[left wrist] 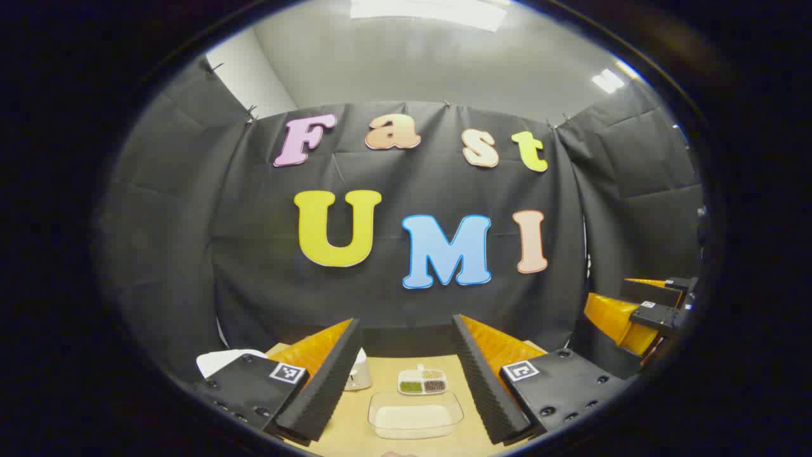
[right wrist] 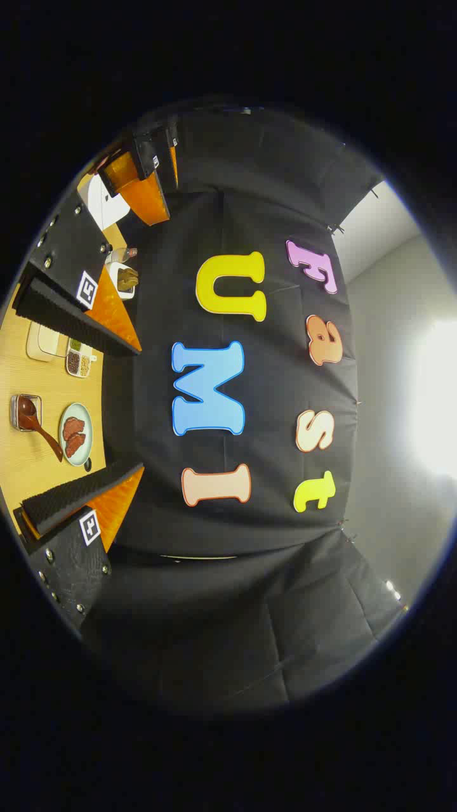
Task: Close the left gripper, press the button to open the rice cooker; take a wooden spoon from the chopstick holder with the right hand, scoop a spoonful of rice and pour it into the rice cooker, then put the wooden spoon back into the chopstick holder.
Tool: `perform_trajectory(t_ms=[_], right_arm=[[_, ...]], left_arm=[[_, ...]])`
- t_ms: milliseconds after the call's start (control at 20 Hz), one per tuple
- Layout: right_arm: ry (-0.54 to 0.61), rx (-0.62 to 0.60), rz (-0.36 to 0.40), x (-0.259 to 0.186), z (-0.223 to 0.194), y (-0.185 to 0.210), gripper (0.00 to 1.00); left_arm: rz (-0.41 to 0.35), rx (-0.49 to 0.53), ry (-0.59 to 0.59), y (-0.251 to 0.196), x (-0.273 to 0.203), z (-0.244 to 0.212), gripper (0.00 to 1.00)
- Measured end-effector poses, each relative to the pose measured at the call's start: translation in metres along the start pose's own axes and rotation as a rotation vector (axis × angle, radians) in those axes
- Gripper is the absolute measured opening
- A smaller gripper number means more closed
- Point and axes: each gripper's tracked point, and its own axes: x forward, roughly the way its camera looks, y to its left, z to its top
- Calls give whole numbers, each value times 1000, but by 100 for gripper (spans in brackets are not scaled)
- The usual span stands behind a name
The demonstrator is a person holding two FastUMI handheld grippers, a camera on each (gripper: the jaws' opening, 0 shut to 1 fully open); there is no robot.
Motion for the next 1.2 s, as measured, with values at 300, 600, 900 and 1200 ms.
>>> perform_trajectory(t_ms=[300,600,900,1200], right_arm=[[-2,18,26,6,0,3,99],[9,10,22,12,-2,2,99],[8,11,24,14,-6,2,99],[27,6,45,24,-14,11,99]], left_arm=[[-3,-5,24,3,1,-5,99],[-13,0,48,3,7,-12,97],[-23,-29,81,8,17,-24,99],[-11,-65,179,30,29,-56,70]])
